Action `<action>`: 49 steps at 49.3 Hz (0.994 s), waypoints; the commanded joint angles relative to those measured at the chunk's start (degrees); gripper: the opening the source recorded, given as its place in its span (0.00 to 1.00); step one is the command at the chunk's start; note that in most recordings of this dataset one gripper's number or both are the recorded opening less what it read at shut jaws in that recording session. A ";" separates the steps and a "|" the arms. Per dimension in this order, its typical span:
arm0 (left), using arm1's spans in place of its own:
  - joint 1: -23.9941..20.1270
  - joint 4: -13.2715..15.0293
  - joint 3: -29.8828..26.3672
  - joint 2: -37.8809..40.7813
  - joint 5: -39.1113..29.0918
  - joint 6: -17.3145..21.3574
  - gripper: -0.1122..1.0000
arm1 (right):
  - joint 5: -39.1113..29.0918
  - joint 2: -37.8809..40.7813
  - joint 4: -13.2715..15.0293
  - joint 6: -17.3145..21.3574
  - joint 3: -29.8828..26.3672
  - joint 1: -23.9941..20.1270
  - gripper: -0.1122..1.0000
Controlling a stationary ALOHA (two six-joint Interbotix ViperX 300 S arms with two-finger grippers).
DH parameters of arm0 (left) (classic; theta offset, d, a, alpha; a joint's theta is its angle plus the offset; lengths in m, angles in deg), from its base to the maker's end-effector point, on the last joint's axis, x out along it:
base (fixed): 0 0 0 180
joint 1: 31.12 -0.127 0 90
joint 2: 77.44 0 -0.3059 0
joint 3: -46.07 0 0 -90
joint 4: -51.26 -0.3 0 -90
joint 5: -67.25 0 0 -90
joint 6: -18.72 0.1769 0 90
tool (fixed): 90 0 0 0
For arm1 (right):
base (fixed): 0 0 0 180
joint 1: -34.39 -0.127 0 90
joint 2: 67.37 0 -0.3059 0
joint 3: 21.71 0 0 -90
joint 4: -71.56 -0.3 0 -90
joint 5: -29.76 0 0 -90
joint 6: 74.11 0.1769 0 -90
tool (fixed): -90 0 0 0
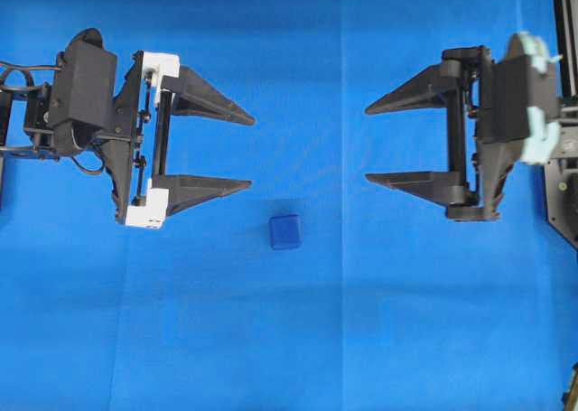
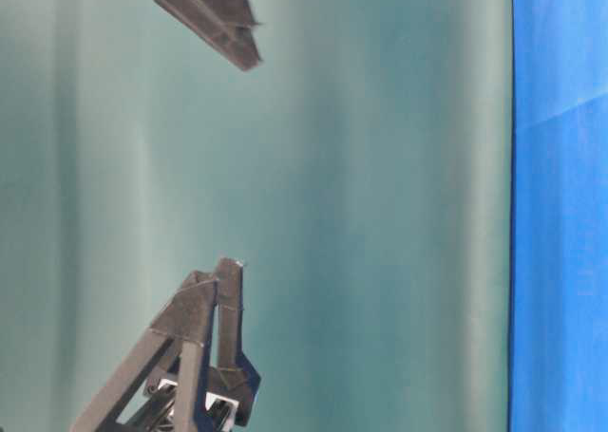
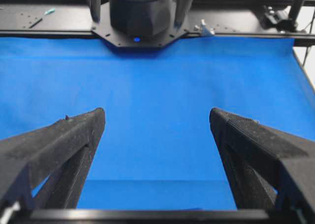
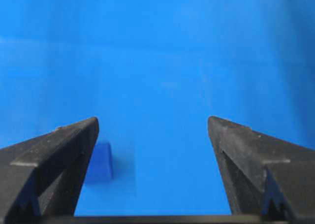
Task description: Handover the blue block to the right arm after grasping it with the left arm, then place it in the designated position.
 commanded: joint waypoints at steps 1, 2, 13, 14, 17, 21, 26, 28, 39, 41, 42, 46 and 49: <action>0.18 -0.09 -1.49 -0.53 0.53 0.09 0.93 | 4.31 -1.49 0.79 0.09 0.53 0.97 0.86; 0.18 0.00 -1.49 -0.53 0.53 0.09 0.93 | 5.36 -1.67 0.97 0.09 0.97 1.23 0.86; 0.18 0.00 -1.49 -0.53 0.53 0.09 0.93 | 14.15 -1.67 1.76 0.00 3.78 4.22 0.86; 0.18 -0.09 -1.49 -0.53 0.53 0.09 0.93 | 14.68 -1.49 1.67 0.00 4.04 4.57 0.86; 0.18 -0.09 -1.49 -0.53 0.53 0.09 0.93 | 16.00 -0.97 1.76 0.00 4.48 5.36 0.86; 0.18 -0.09 -1.49 -0.53 0.53 0.09 0.93 | 17.05 -0.35 1.76 0.00 4.75 5.80 0.86; 0.18 -0.09 -1.49 -0.53 0.53 0.09 0.93 | 17.49 0.09 1.76 0.00 4.66 5.80 0.86; 0.18 -0.09 -1.49 -0.53 0.53 0.09 0.93 | 17.67 0.00 1.76 -0.09 4.66 5.80 0.86; 0.18 0.00 -1.49 -0.53 0.62 0.09 0.93 | 17.67 0.09 1.67 0.00 4.66 5.80 0.86; 0.26 0.00 -1.49 -0.53 0.53 0.09 0.93 | 17.67 0.09 1.76 0.00 4.66 5.80 0.86; 0.18 0.00 -1.49 -0.53 0.53 0.09 0.93 | 17.58 0.09 1.76 0.00 4.66 5.80 0.86; 0.18 -0.09 -1.49 -0.53 0.53 0.09 0.93 | 17.58 0.09 1.76 0.00 4.66 5.80 0.86; 0.18 -0.09 -1.49 -0.53 0.53 0.09 0.93 | 17.49 0.00 1.76 0.00 4.66 5.80 0.86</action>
